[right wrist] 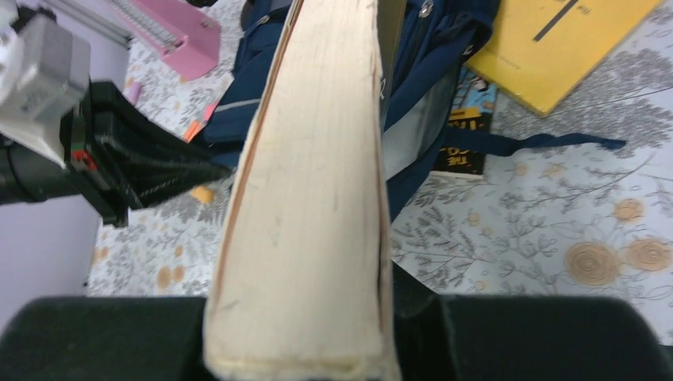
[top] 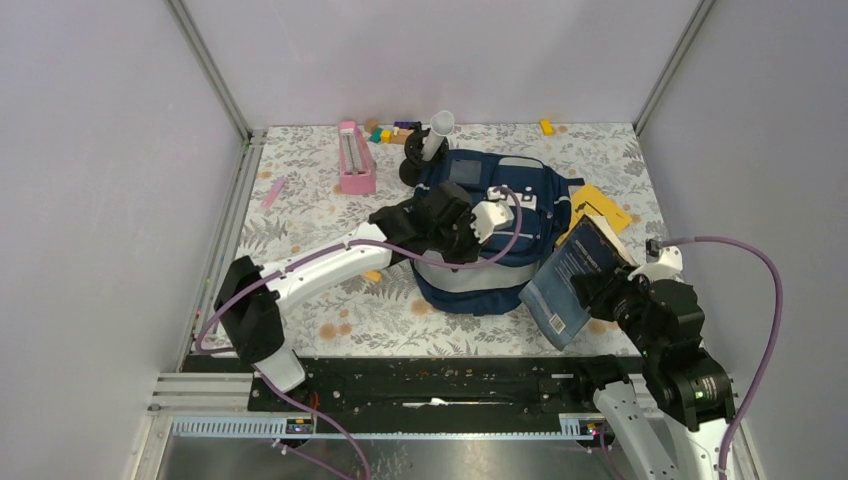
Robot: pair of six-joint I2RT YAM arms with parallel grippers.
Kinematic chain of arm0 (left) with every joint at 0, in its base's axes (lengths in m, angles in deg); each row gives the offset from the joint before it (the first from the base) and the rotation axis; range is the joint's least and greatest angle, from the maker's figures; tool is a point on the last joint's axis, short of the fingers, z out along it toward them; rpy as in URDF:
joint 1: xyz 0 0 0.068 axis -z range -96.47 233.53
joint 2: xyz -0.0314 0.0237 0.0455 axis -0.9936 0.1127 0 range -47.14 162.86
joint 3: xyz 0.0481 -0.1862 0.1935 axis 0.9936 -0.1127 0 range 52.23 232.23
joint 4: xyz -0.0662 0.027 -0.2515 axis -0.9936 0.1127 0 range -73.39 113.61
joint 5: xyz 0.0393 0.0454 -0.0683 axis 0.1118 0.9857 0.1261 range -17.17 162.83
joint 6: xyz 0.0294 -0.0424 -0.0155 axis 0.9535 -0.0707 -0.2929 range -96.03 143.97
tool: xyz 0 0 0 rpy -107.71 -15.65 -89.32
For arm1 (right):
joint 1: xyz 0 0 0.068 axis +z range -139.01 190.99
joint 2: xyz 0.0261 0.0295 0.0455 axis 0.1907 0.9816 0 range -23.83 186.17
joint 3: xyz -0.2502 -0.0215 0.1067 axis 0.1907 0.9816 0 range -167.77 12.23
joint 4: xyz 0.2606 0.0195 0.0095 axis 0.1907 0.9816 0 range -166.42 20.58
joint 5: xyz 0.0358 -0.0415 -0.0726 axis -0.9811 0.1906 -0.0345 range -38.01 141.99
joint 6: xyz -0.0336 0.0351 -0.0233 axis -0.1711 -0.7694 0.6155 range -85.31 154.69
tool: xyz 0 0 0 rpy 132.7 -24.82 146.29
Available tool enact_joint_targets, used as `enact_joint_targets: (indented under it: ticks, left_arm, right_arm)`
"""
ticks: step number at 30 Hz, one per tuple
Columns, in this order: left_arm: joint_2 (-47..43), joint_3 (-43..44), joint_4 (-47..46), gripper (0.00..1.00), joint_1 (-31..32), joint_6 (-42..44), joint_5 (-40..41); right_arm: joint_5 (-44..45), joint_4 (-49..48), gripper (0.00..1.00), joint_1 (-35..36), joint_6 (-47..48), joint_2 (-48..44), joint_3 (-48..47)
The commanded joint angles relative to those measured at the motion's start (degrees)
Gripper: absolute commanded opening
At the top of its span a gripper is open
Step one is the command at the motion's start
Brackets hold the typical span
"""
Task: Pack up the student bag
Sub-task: Place the book in the student bag.
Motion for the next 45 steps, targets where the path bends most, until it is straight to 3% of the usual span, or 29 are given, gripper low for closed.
enact_joint_targets:
  ticks: [1, 11, 16, 24, 30, 36, 45]
  left_arm:
    - [-5.5, 6.6, -6.8, 0.0, 0.0, -3.0, 8.7]
    - [-5.6, 11.7, -13.7, 0.0, -0.1, -6.0, 18.8]
    - [-4.7, 14.5, -14.4, 0.0, 0.0, -7.3, 15.9]
    - [-5.2, 12.5, -15.9, 0.0, 0.0, -7.5, 11.0]
    - [-5.5, 12.0, -16.0, 0.0, 0.0, -7.8, 9.0]
    - [-6.4, 11.3, -16.7, 0.0, 0.0, -9.1, 7.3]
    - [-8.3, 9.0, -17.3, 0.0, 0.0, -9.7, 6.4]
  right_arm:
    - [-7.0, -4.3, 0.0, -0.3, -4.1, -1.2, -0.9]
    - [-22.5, -15.3, 0.0, -0.3, -14.1, -2.2, 10.5]
    - [-29.4, -26.7, 0.0, -0.3, -21.6, 0.9, 17.3]
    - [-30.5, -42.8, 0.0, -0.1, -31.8, 6.9, 20.6]
    - [-26.4, -54.9, 0.0, 1.3, -37.8, 11.5, 23.4]
    - [-16.8, -63.1, 0.0, 5.7, -40.5, 16.6, 26.0]
    - [-1.8, -73.1, 0.0, 13.0, -26.3, 30.6, 24.8]
